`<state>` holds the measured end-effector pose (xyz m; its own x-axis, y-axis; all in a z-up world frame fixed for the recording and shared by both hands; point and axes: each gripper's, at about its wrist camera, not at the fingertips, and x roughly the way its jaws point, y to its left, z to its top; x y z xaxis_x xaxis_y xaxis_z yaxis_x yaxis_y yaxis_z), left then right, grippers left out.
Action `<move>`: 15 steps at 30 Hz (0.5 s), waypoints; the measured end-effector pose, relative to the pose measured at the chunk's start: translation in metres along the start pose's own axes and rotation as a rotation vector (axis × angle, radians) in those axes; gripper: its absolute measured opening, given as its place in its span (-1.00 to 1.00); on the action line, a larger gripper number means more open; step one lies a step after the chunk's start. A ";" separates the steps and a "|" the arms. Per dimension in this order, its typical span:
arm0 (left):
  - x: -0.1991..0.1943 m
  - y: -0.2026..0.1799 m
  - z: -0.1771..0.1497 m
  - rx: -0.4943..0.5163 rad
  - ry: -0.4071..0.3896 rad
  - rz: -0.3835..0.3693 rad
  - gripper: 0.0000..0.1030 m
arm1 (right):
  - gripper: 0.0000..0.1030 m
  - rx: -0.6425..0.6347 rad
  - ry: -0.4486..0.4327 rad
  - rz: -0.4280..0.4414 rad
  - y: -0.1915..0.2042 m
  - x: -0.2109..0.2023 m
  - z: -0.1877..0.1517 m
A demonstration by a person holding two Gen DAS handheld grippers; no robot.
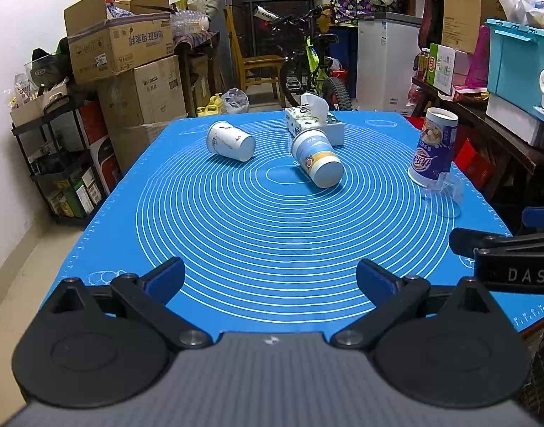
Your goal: Flip cup upside down
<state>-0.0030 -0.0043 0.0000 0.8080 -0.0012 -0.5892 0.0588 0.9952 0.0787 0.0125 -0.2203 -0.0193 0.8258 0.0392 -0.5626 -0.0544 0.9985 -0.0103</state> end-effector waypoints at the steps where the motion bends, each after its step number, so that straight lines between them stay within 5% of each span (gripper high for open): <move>1: 0.000 0.000 0.000 0.001 0.000 0.000 0.97 | 0.96 0.001 0.001 0.001 0.000 0.000 0.000; 15: 0.000 0.001 0.001 0.001 0.003 0.000 0.97 | 0.96 -0.002 0.001 0.001 0.000 0.000 0.000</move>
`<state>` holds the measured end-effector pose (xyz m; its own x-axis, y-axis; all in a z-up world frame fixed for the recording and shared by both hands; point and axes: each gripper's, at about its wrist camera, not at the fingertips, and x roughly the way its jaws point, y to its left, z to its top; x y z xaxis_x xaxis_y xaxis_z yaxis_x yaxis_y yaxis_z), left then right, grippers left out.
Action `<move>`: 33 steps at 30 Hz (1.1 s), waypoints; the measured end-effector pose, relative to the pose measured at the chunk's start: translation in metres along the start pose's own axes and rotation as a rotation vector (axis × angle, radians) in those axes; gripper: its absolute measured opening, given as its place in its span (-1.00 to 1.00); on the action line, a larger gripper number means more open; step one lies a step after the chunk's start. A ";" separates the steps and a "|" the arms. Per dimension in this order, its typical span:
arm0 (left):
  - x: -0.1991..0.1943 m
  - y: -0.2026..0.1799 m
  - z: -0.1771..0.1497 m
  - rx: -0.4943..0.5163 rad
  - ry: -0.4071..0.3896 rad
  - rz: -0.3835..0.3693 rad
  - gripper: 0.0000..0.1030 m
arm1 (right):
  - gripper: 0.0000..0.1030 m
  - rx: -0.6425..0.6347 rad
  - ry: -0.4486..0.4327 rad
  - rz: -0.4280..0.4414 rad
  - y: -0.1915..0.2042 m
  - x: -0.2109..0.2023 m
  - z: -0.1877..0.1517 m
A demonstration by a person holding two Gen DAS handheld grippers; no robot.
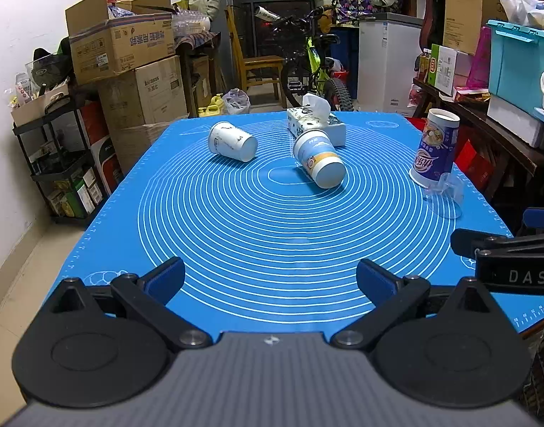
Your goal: Flip cup upside down
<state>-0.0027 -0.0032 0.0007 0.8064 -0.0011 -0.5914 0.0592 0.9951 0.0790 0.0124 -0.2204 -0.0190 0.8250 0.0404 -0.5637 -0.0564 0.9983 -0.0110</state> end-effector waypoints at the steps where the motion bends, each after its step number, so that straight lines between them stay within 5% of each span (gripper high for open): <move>1: 0.000 0.000 0.000 0.000 0.000 0.000 0.97 | 0.96 -0.001 0.000 0.000 0.000 0.000 0.000; 33: 0.004 0.006 0.002 -0.017 -0.003 -0.001 0.97 | 0.96 0.000 -0.001 0.011 0.003 0.001 -0.001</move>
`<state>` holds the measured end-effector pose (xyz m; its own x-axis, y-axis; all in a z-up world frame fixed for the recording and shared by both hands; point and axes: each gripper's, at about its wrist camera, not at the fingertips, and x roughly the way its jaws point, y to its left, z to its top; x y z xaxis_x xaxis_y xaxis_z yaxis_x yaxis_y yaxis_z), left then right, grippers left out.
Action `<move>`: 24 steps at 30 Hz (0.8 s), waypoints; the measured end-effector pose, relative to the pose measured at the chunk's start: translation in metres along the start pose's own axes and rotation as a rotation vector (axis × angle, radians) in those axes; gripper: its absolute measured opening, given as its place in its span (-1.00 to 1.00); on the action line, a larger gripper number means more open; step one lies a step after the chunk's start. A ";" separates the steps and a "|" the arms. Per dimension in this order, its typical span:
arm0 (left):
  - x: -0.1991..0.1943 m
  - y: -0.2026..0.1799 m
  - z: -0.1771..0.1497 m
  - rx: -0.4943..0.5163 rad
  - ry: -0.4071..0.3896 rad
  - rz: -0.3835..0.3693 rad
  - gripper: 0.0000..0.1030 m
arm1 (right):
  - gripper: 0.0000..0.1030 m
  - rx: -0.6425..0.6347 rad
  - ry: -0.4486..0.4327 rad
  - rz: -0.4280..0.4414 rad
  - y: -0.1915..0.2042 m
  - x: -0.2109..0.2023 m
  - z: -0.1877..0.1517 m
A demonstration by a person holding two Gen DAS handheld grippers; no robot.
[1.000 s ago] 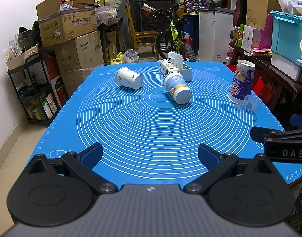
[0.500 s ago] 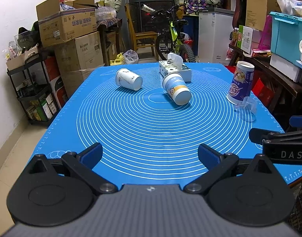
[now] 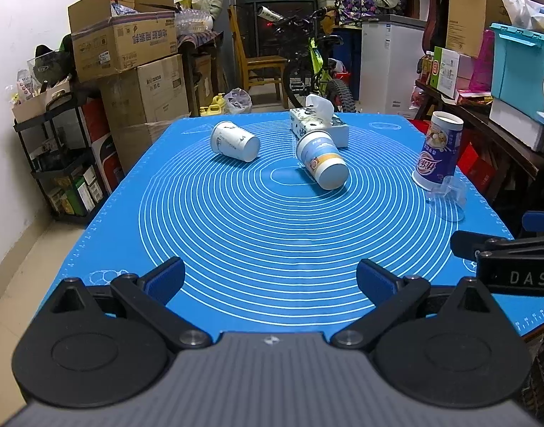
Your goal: Flip cup upside down
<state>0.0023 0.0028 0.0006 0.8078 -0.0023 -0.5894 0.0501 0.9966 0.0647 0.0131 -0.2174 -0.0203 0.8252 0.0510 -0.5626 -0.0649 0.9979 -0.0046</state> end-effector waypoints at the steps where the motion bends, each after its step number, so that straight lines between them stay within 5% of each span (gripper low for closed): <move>1: 0.001 0.001 0.000 -0.002 0.001 0.001 0.97 | 0.96 -0.008 -0.003 0.000 0.001 0.001 0.000; 13: 0.043 0.008 0.025 -0.015 0.004 0.033 0.98 | 0.96 -0.012 -0.074 -0.003 -0.009 0.034 0.046; 24: 0.145 0.028 0.093 -0.131 0.012 0.061 0.98 | 0.96 0.026 -0.099 0.004 -0.020 0.122 0.110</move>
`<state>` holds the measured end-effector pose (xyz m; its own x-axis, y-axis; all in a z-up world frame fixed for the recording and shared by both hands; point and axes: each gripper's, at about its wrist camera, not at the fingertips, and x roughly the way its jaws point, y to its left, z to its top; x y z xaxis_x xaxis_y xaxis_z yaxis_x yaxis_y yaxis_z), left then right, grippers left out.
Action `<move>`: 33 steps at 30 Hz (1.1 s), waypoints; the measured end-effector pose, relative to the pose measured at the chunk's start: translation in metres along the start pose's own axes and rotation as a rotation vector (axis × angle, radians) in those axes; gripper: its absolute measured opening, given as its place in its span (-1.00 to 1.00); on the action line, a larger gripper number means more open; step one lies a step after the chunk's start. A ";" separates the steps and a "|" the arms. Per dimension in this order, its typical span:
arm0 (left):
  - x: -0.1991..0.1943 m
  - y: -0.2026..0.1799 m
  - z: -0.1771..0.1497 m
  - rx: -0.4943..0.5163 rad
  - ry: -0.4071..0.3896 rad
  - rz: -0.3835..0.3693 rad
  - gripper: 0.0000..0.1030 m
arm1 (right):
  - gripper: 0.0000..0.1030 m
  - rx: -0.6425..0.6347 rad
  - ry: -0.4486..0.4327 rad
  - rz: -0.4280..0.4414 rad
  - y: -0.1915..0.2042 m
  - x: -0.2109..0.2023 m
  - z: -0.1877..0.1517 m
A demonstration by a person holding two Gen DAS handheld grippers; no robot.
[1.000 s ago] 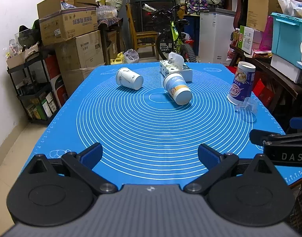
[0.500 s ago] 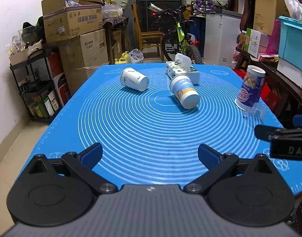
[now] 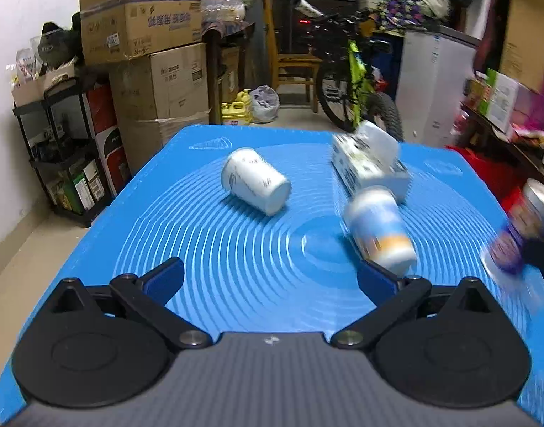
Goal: Flip cup upside down
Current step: 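Reach the left gripper to the white ink-print paper cup and close on it, then lift the white cup with the left gripper toward the right gripper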
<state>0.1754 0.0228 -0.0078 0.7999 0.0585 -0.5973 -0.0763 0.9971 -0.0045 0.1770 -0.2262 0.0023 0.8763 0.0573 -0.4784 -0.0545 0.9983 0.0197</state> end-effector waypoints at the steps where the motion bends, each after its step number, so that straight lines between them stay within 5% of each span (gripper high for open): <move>1: 0.014 0.001 0.008 -0.019 0.001 0.005 0.98 | 0.96 0.005 0.000 0.004 0.000 0.008 0.004; 13: 0.141 -0.002 0.058 -0.101 0.084 0.136 0.98 | 0.96 0.015 0.004 -0.019 0.004 0.086 0.011; 22: 0.181 0.001 0.067 -0.133 0.137 0.178 0.94 | 0.96 -0.019 -0.007 -0.030 0.010 0.100 0.008; 29: 0.186 0.009 0.066 -0.157 0.199 0.095 0.26 | 0.96 -0.023 0.003 -0.032 0.013 0.100 0.005; 33: 0.163 0.012 0.061 -0.117 0.183 0.067 0.24 | 0.96 -0.029 0.001 -0.034 0.014 0.095 0.005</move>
<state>0.3413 0.0472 -0.0561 0.6699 0.1038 -0.7352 -0.2028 0.9781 -0.0466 0.2618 -0.2068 -0.0385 0.8776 0.0233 -0.4789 -0.0387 0.9990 -0.0223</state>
